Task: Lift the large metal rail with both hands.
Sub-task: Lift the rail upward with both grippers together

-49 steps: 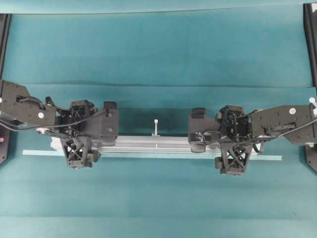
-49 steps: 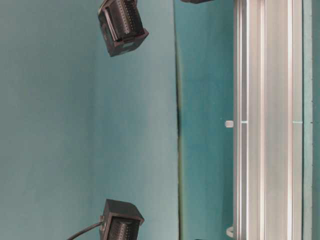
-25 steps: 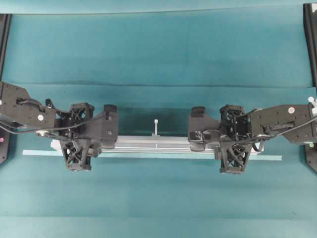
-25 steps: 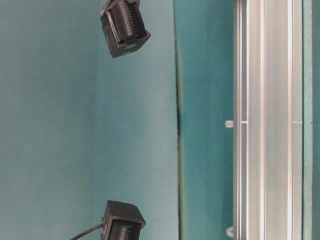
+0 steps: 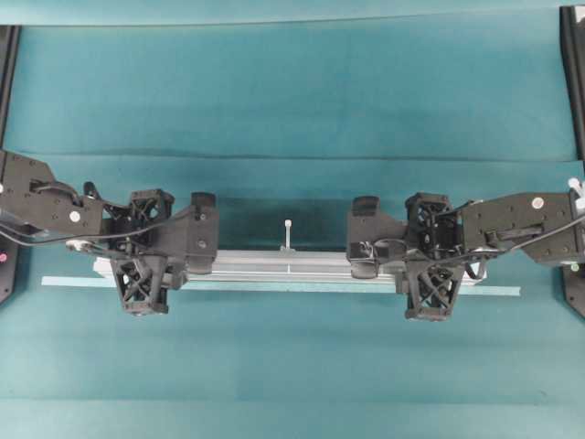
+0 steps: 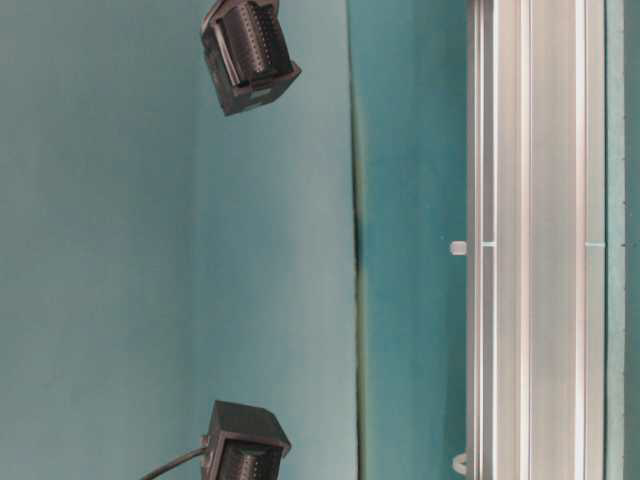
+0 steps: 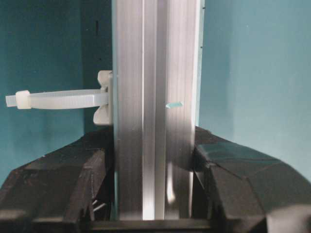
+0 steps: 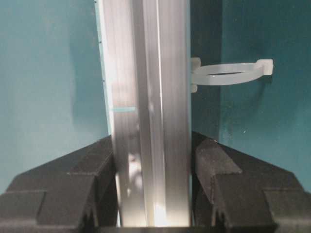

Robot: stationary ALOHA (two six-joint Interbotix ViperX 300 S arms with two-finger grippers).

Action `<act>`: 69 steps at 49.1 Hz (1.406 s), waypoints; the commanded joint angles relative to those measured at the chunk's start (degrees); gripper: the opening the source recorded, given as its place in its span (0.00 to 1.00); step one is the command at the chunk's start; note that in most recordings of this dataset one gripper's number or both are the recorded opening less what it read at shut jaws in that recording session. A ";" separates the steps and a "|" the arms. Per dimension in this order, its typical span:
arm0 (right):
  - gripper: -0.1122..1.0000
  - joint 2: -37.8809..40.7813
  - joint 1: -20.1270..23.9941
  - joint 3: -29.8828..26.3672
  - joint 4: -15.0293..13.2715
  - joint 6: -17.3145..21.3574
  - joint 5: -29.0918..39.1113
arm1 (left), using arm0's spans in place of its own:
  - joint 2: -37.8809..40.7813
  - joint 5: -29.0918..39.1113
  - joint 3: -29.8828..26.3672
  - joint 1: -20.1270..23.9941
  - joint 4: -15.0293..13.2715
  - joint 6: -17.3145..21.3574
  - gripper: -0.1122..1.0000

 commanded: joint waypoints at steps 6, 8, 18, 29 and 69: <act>0.44 -1.14 0.00 -1.85 0.35 0.18 1.32 | -3.69 1.58 -1.49 0.26 0.18 -0.09 0.42; 0.44 -1.85 0.00 -2.37 0.53 0.18 2.37 | -4.66 2.55 -1.93 0.26 0.26 0.00 0.42; 0.44 -5.19 -0.18 -6.24 0.88 0.09 10.02 | -9.32 9.84 -5.10 0.26 0.18 0.00 0.42; 0.44 -8.61 -0.18 -11.07 1.14 0.26 17.05 | -14.41 15.12 -7.47 0.09 0.18 -0.09 0.42; 0.44 -12.22 -0.70 -32.96 3.25 2.72 45.53 | -24.79 33.66 -23.03 0.00 0.18 -6.68 0.42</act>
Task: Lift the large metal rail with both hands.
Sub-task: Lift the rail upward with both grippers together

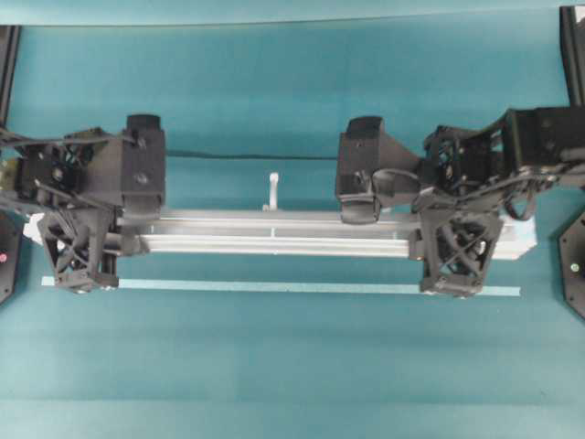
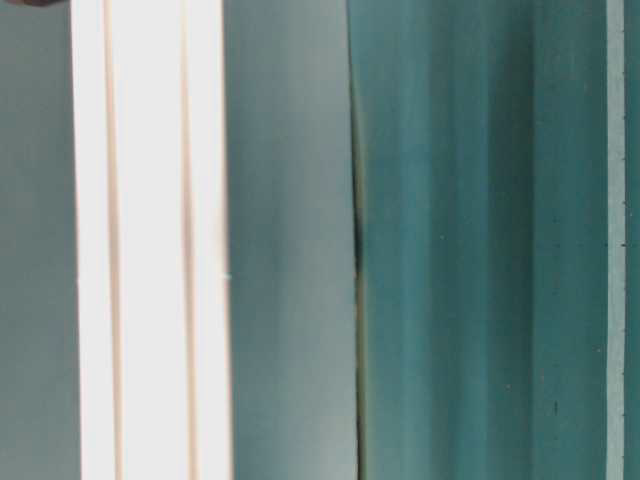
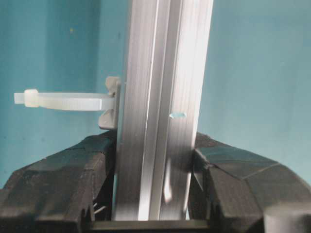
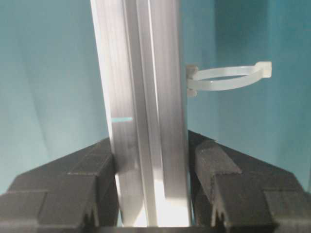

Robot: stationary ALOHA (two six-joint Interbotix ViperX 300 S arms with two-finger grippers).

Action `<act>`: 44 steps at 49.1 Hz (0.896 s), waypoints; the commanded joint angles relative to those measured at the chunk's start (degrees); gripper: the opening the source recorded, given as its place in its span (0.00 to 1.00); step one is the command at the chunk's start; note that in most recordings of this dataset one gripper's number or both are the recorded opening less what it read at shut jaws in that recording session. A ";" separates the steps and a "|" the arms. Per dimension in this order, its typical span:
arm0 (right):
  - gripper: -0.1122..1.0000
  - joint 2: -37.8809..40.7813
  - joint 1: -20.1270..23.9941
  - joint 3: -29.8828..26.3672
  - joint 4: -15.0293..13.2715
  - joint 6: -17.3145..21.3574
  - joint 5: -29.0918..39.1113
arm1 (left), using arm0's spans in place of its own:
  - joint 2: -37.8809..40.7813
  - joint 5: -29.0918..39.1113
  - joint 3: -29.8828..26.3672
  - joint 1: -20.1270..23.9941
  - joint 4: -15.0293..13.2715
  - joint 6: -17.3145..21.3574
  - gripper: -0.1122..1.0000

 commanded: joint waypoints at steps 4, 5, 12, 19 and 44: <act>0.44 -0.70 0.18 -3.87 0.35 1.05 1.49 | -1.49 1.32 -6.59 0.35 0.35 -1.93 0.42; 0.44 -0.70 0.18 -4.22 0.44 1.14 1.49 | -1.49 1.67 -6.94 0.26 0.26 -1.93 0.42; 0.44 -0.88 0.18 -7.82 0.44 1.14 2.72 | -1.49 4.66 -9.14 0.35 0.35 -1.85 0.42; 0.44 -0.62 0.18 -13.10 0.35 1.14 6.94 | -1.58 7.65 -11.95 0.26 0.35 -1.85 0.42; 0.44 1.05 0.88 -26.89 0.00 2.90 15.56 | -0.79 15.47 -27.69 -0.18 0.35 -1.93 0.42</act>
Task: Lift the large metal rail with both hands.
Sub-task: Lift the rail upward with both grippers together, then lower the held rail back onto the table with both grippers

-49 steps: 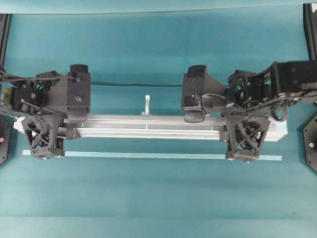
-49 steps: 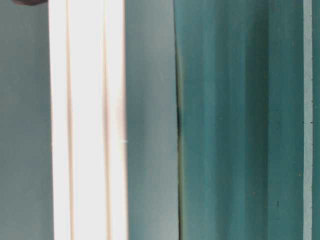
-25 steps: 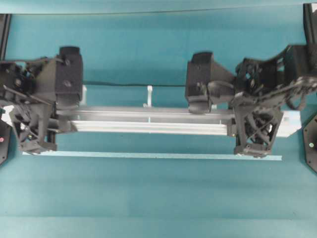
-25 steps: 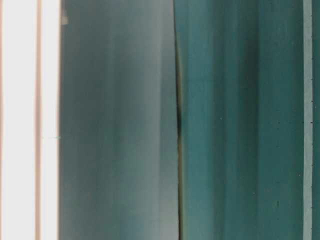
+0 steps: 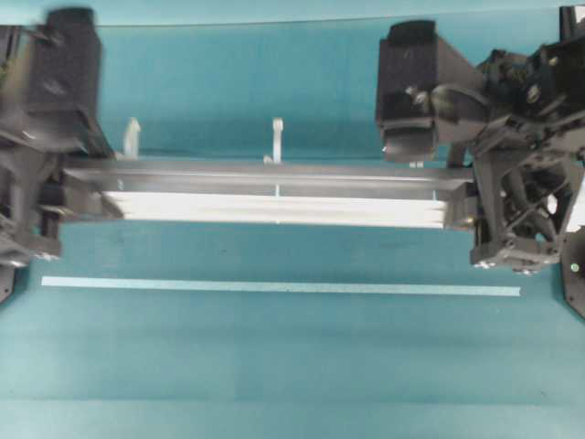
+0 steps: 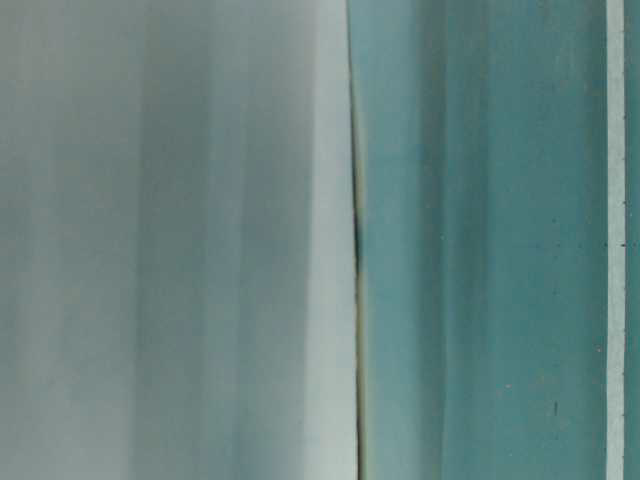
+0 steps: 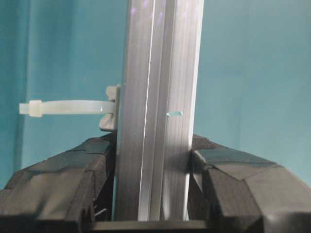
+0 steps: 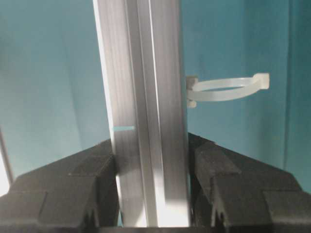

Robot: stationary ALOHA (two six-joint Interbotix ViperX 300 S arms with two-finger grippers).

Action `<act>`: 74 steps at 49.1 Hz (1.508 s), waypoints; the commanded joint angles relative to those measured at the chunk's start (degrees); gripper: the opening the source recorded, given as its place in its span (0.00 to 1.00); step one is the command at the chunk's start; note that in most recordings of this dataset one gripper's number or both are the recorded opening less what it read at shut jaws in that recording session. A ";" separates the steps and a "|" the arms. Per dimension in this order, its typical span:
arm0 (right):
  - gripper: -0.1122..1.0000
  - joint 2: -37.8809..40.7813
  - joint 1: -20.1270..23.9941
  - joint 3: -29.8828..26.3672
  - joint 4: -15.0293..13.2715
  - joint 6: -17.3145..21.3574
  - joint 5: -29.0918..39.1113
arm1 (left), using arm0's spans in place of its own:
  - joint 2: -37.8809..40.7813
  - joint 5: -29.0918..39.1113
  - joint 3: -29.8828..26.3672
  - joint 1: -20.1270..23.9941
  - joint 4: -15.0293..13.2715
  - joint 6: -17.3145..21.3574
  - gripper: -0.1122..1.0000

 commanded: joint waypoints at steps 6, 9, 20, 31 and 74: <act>0.45 0.44 0.44 -4.66 -0.09 1.41 -0.53 | 0.44 0.70 -6.33 0.53 0.35 -1.67 0.42; 0.44 0.35 0.44 -4.83 -0.09 1.41 -0.35 | 0.62 1.58 -7.38 0.62 0.35 -1.67 0.42; 0.44 0.18 0.18 -4.83 -0.18 1.41 -0.26 | 1.32 3.52 -8.88 1.41 0.35 -1.58 0.42; 0.44 0.09 0.09 -4.92 -0.97 1.41 -0.35 | 1.85 3.52 -9.23 1.67 0.35 -1.49 0.42; 0.44 0.44 -0.62 -3.87 -1.58 -0.09 -0.70 | 2.11 3.16 -5.36 2.99 0.35 -0.88 0.42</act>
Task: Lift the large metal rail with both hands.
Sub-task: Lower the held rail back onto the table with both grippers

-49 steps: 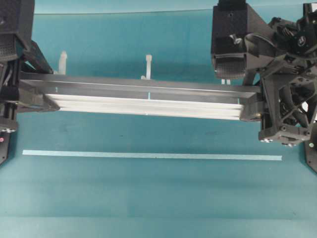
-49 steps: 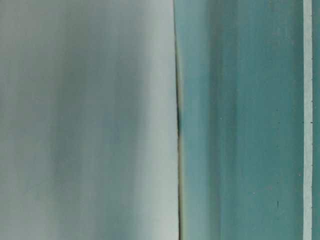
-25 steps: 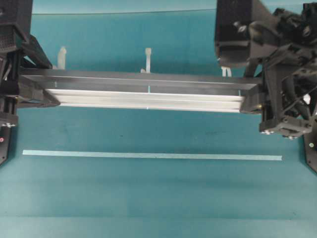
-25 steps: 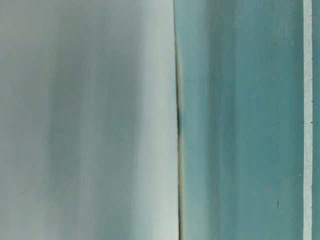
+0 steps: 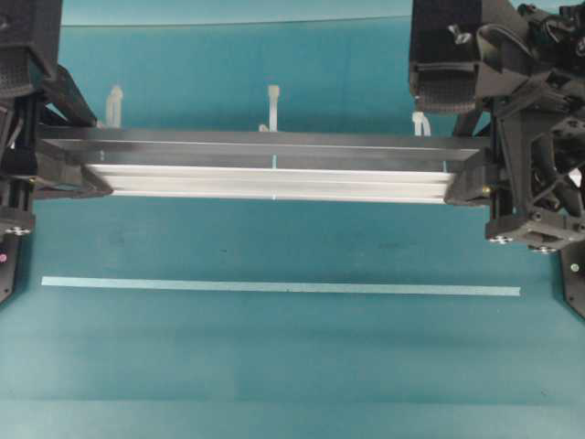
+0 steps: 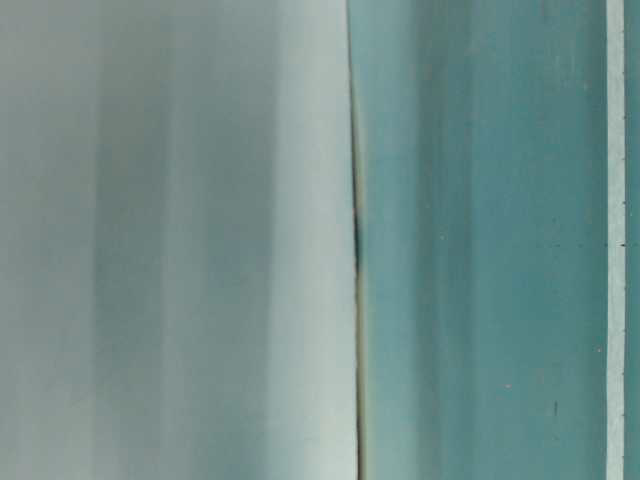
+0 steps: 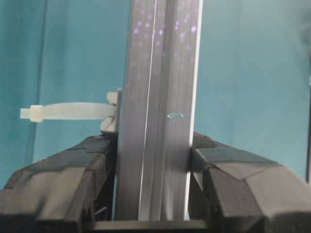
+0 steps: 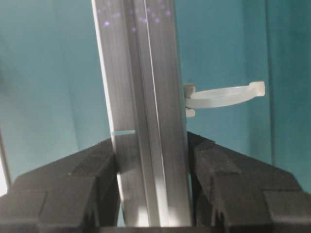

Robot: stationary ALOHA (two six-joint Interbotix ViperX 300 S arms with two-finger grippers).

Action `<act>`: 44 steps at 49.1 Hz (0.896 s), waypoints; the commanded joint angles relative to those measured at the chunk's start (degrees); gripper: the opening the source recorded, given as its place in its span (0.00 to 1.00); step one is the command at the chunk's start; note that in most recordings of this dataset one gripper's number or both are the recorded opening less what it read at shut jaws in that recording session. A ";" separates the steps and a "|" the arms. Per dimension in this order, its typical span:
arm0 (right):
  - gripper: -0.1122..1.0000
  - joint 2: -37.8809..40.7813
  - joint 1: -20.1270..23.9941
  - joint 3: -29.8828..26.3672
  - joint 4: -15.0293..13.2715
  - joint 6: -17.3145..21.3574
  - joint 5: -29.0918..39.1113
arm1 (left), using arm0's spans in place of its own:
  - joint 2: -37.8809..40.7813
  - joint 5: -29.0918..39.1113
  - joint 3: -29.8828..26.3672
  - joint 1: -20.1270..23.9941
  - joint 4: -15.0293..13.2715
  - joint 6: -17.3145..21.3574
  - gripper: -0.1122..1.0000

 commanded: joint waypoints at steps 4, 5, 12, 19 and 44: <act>0.44 0.79 -0.18 3.69 -1.41 -1.14 -3.08 | 0.62 -2.20 4.75 1.76 0.44 -0.79 0.42; 0.44 0.88 -0.18 4.48 -1.58 -1.58 -3.60 | 0.62 -2.46 5.63 1.67 0.44 -0.79 0.42; 0.44 1.32 -0.62 11.34 -1.76 -3.25 -8.00 | 0.53 -7.47 12.39 1.76 0.44 -0.79 0.42; 0.44 1.23 -0.97 18.72 -1.76 -3.96 -14.59 | 0.35 -14.77 19.60 1.85 0.44 -0.79 0.42; 0.44 2.72 -1.67 37.09 -1.93 -3.96 -37.27 | 4.31 -30.67 36.12 1.93 0.44 -1.41 0.42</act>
